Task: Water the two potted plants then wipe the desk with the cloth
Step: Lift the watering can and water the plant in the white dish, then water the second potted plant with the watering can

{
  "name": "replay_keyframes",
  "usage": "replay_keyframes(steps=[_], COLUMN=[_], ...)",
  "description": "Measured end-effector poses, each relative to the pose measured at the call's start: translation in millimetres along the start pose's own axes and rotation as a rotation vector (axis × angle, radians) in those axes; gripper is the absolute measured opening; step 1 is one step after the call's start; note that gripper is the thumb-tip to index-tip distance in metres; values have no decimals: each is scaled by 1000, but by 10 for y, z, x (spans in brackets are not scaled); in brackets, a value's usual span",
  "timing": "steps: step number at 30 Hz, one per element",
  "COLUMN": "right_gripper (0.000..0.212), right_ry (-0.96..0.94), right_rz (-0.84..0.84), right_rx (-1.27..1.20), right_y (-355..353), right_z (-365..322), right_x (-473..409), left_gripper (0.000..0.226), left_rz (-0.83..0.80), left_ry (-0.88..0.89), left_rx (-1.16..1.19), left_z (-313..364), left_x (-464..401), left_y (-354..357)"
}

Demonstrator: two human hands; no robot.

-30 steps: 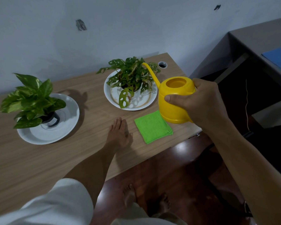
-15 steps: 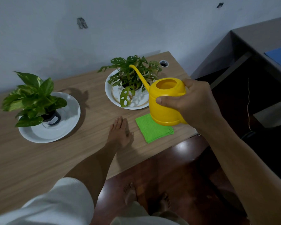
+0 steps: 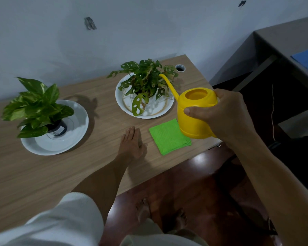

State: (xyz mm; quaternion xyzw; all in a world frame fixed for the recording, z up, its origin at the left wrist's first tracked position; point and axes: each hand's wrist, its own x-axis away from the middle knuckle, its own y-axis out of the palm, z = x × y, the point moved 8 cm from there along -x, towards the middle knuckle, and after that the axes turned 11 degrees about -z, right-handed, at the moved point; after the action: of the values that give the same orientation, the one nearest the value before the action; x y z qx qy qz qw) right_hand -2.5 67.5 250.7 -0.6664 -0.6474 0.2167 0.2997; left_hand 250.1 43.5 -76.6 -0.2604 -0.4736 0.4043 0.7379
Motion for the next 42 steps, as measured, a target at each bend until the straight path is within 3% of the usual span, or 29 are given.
replay_keyframes(steps=[6, 13, 15, 21, 25, 31, 42], right_gripper=[82, 60, 55, 73, 66, 60, 46], right_ry=[-36, -35, -34, -35, -78, -162, -259], right_rz=[51, 40, 27, -61, -48, -51, -138], right_rx=[-12, -175, -204, -330, -402, -441, -442], right_y=[-15, 213, 304, 605, 729, 817, 1280], right_z=[-35, -11, 5, 49, 35, -238, -1058], right_x=[-36, -27, -22, -92, -44, -21, 150], left_gripper=[98, 86, 86, 91, 100, 90, 94], left_rz=[-3, -21, 25, 154, 166, 213, 195], left_ry=[11, 42, 14, -164, -251, -336, -379], left_rx=[6, -10, -12, 56, 57, 99, 166], left_z=[2, -30, -108, -564, -812, -1090, -1718], left_x=[10, 77, 182, 605, 900, 1225, 1526], left_y=[-13, -77, -113, -52, -41, -94, -249])
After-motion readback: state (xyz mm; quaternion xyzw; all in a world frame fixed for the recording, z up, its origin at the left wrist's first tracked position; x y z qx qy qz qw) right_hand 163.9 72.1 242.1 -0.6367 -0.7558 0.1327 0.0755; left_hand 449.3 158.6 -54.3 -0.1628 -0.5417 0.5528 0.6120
